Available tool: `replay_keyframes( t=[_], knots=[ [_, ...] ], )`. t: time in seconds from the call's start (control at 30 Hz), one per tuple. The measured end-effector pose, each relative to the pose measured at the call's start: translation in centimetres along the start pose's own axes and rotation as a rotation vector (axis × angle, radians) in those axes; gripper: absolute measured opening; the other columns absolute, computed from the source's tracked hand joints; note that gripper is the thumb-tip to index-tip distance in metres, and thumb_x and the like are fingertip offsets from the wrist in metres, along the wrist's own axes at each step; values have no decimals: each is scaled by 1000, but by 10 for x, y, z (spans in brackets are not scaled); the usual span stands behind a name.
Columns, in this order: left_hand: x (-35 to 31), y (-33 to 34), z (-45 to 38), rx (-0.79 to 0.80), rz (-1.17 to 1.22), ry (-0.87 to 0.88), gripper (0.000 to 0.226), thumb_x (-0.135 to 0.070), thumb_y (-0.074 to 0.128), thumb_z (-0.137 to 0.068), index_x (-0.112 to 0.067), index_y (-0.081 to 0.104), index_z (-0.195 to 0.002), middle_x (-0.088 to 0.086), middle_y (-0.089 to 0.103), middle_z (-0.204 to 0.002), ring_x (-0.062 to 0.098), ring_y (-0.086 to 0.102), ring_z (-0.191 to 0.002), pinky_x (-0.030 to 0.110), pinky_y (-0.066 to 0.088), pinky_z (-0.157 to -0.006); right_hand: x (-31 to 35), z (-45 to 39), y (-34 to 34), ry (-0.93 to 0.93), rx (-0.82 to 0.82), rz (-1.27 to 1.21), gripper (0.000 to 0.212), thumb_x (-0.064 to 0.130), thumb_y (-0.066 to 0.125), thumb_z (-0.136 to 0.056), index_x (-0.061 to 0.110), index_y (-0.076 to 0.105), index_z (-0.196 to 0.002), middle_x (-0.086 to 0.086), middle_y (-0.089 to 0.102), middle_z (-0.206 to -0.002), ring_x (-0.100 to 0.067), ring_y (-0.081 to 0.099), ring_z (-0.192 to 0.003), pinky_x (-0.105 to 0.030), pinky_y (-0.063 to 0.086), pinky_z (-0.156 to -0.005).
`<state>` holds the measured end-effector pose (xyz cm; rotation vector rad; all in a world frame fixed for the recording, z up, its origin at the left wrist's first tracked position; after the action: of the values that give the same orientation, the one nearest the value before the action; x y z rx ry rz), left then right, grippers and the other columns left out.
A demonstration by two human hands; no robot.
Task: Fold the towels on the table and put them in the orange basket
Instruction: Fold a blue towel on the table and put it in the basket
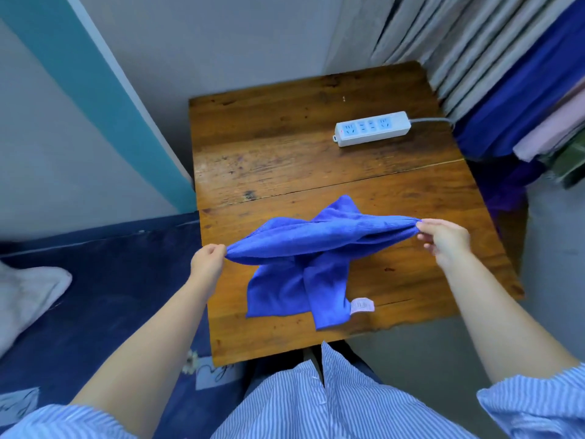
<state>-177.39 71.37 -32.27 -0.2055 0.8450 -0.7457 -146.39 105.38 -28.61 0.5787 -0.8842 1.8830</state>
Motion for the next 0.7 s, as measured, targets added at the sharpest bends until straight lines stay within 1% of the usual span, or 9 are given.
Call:
replay_keyframes(
  t=[0.1, 0.2, 0.33, 0.4, 0.43, 0.5, 0.53, 0.63, 0.7],
  knots=[
    [9, 22, 9, 143, 87, -147, 27, -1, 43, -84, -13, 46, -60, 3, 38, -60, 14, 31, -49, 19, 25, -44, -16, 3, 22, 124, 161, 68, 25, 0, 53, -87, 13, 53, -66, 8, 52, -28, -10, 49, -45, -19, 29, -49],
    [8, 35, 19, 211, 8, -192, 16, -13, 51, -87, -11, 52, -71, 3, 39, -61, 14, 31, -50, 23, 23, -48, -24, 6, 34, 190, 188, 207, 27, 5, 48, -90, 17, 48, -66, 7, 50, -26, -11, 49, -40, -22, 24, -49],
    [-11, 35, 18, 205, -96, -83, 19, -14, 58, -89, -10, 58, -71, 6, 44, -66, 17, 33, -53, 24, 25, -48, -11, 3, 43, 179, 154, 429, 27, 3, 46, -91, 12, 48, -66, -6, 50, -55, -13, 47, -32, -17, 30, -39],
    [-38, 27, 16, 126, 0, -43, 10, -12, 55, -91, -7, 63, -86, 8, 50, -75, 19, 39, -57, 25, 30, -51, 17, -2, 55, 118, 125, 466, 13, 2, 46, -91, 6, 53, -81, -7, 47, -60, -9, 43, -19, -13, 31, -27],
    [-58, 18, 13, 51, 66, -18, 14, -12, 55, -90, -6, 65, -98, 8, 51, -84, 22, 45, -64, 27, 35, -56, 40, -3, 64, 71, 108, 468, 9, 2, 44, -91, 4, 54, -92, -8, 48, -59, -9, 42, -18, -15, 35, -29],
    [-102, -2, 12, -82, 170, 41, 24, -14, 57, -89, -2, 64, -109, 6, 51, -92, 24, 51, -83, 32, 44, -73, 89, 1, 85, -23, 79, 420, 21, 4, 42, -92, 0, 55, -108, -9, 52, -58, -14, 48, -28, -19, 39, -34],
    [-127, -10, 15, -120, 239, 108, 25, -14, 58, -88, -1, 64, -109, 5, 52, -89, 21, 50, -82, 30, 45, -77, 115, 6, 97, -80, 82, 353, 24, 4, 42, -91, 1, 56, -110, -9, 54, -60, -14, 50, -33, -16, 39, -31],
    [-200, -34, 27, -148, 492, 294, 19, -13, 57, -89, -2, 67, -100, 2, 54, -72, 15, 48, -67, 25, 46, -67, 203, 35, 132, -376, 124, 180, 22, 1, 42, -88, 13, 60, -94, -3, 53, -60, -5, 51, -25, -11, 40, -28],
    [-236, -56, 39, -184, 626, 374, 18, -16, 54, -91, -13, 64, -75, 0, 52, -68, 16, 47, -70, 27, 42, -66, 254, 62, 143, -550, 133, 74, 19, 0, 45, -86, 15, 56, -82, 2, 51, -58, -3, 52, -27, -12, 44, -33]
  ],
)
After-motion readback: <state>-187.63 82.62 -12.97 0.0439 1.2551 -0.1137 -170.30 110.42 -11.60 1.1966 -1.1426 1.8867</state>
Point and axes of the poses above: each hand's wrist, its own z-axis away from the middle knuckle, its own y-axis out of the palm, x = y × z, the point moved 9 cm from there along -z, towards the middle knuckle
